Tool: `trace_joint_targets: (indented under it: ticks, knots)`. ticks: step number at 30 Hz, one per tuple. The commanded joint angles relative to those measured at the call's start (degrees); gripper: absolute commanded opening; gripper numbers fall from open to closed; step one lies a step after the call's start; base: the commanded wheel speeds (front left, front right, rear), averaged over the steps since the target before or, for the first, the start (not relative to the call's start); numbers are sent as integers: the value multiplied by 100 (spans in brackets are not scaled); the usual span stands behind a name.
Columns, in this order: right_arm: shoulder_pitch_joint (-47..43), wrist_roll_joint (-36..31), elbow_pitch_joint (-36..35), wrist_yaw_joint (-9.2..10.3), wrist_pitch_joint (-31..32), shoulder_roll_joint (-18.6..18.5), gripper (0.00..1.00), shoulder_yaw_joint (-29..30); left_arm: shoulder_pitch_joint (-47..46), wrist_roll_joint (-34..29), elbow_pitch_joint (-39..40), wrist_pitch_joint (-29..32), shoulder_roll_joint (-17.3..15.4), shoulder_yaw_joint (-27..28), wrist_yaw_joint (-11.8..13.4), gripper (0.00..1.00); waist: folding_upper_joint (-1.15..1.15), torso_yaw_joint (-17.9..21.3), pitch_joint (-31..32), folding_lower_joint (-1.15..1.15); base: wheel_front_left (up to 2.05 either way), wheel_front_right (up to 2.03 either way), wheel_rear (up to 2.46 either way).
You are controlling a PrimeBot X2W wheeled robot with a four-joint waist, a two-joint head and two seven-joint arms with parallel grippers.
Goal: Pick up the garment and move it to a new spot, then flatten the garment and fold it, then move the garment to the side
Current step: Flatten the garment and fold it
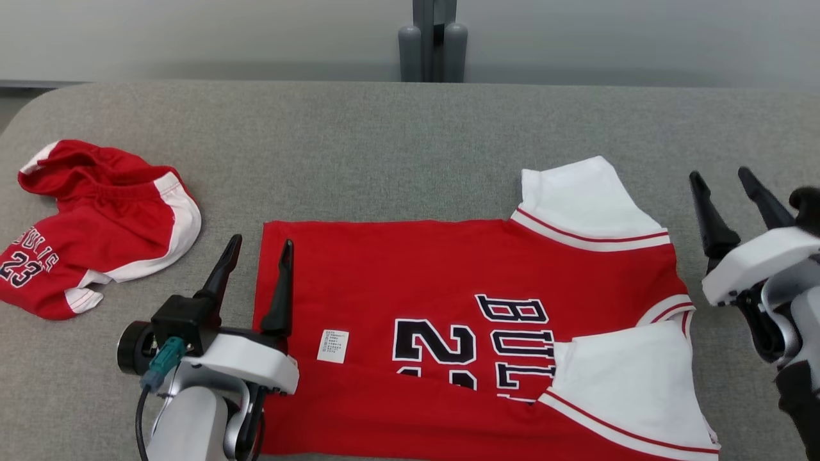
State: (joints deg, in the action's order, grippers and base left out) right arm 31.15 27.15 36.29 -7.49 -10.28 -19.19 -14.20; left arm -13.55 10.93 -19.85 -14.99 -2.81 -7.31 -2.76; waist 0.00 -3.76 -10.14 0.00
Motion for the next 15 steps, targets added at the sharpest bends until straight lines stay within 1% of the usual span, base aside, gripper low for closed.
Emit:
trace_joint_targets:
  ticks: [1,7,15]
  knots:
    - [245,176,140,-2,100,-61,100,-97,-148,-5,-25,-24,-21,-9,-9,100,0,-79,-282,0,0,0,0]
    - [1282,800,857,-2,578,-385,100,-775,-503,370,73,-24,-22,-211,107,100,0,-350,-705,0,0,0,0]
    - [2092,1592,1522,-2,1275,-698,100,-1612,-676,575,313,-25,-18,-648,261,100,0,-778,-1063,0,0,0,0]
